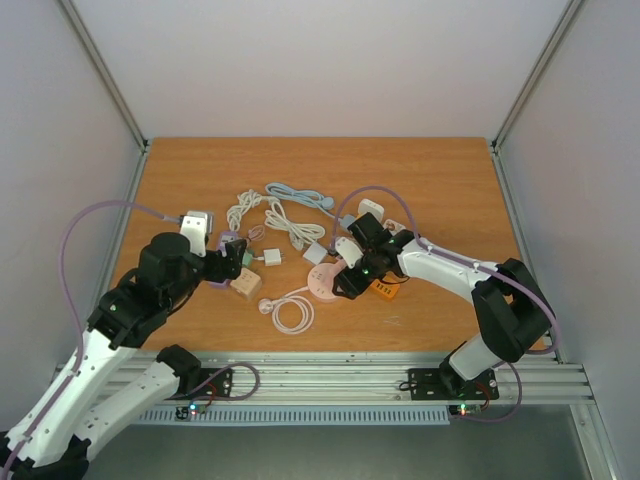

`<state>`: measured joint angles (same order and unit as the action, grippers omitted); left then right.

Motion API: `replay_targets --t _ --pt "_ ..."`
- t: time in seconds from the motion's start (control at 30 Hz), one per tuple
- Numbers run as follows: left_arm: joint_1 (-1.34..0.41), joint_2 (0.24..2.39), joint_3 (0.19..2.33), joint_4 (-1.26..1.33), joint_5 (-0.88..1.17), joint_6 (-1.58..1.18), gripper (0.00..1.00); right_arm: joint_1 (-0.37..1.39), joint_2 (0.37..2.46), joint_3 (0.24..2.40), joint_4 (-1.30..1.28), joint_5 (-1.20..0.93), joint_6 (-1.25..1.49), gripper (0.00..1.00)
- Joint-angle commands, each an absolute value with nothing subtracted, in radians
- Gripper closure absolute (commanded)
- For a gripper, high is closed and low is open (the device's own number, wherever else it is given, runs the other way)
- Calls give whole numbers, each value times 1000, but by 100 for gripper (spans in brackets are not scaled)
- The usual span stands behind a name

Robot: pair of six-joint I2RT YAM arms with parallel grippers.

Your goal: Insert the plug

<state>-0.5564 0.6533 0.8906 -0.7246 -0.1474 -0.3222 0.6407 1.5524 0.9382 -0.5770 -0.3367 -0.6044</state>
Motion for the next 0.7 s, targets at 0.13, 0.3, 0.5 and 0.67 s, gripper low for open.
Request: replay_targets --t 0.13,0.3,0.5,0.67 --pt "-554 668 881 -675 -179 -293 7 644 1514 950 -538 -344 -633 76" --pt "-554 666 879 -674 -188 -289 7 644 1489 951 -530 -328 -653 76" --pt "-554 670 877 -673 -189 -284 7 644 1539 957 -548 -321 -673 76" --pt "-554 672 878 -673 -187 -281 7 644 1575 959 -543 -332 -680 76"
